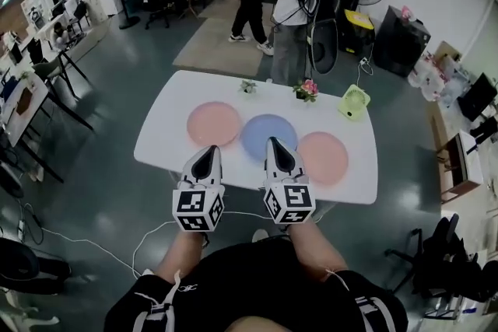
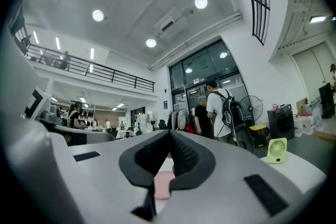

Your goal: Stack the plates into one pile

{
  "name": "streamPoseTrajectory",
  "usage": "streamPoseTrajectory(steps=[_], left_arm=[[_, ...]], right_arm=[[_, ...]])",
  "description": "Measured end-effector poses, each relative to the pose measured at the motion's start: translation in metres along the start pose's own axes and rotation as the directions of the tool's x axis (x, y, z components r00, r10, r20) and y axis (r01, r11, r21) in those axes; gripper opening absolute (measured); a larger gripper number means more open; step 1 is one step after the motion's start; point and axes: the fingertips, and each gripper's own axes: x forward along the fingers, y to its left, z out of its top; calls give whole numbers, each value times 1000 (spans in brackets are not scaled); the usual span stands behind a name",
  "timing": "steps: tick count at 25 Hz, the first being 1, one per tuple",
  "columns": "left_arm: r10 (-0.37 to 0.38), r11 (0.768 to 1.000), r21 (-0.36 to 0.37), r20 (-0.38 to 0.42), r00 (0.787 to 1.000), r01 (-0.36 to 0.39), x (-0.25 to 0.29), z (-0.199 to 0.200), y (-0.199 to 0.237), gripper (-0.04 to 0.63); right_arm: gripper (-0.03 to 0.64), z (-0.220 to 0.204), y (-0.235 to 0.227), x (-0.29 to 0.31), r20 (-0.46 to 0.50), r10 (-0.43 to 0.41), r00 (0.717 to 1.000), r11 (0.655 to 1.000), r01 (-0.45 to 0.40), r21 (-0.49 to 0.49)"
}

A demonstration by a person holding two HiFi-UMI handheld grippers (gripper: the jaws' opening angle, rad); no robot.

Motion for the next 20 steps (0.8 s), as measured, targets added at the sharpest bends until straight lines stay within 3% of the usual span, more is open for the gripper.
streamPoseTrajectory(steps=[4, 14, 17, 20], left_arm=[[0, 1000, 0, -7, 1000, 0, 58, 10, 3, 12], [-49, 999, 8, -16, 999, 49, 163, 24, 34, 12], [-54, 998, 11, -21, 998, 54, 179, 24, 38, 12], [-51, 999, 7, -29, 998, 51, 188, 19, 42, 12]], right_arm=[[15, 4, -43, 48, -8, -9, 1000, 1000, 9, 11], [25, -2, -85, 138, -5, -21, 1000, 998, 22, 52], [177, -17, -89, 158, -52, 17, 998, 998, -14, 65], [183, -48, -89, 173, -139, 44, 989, 999, -42, 23]])
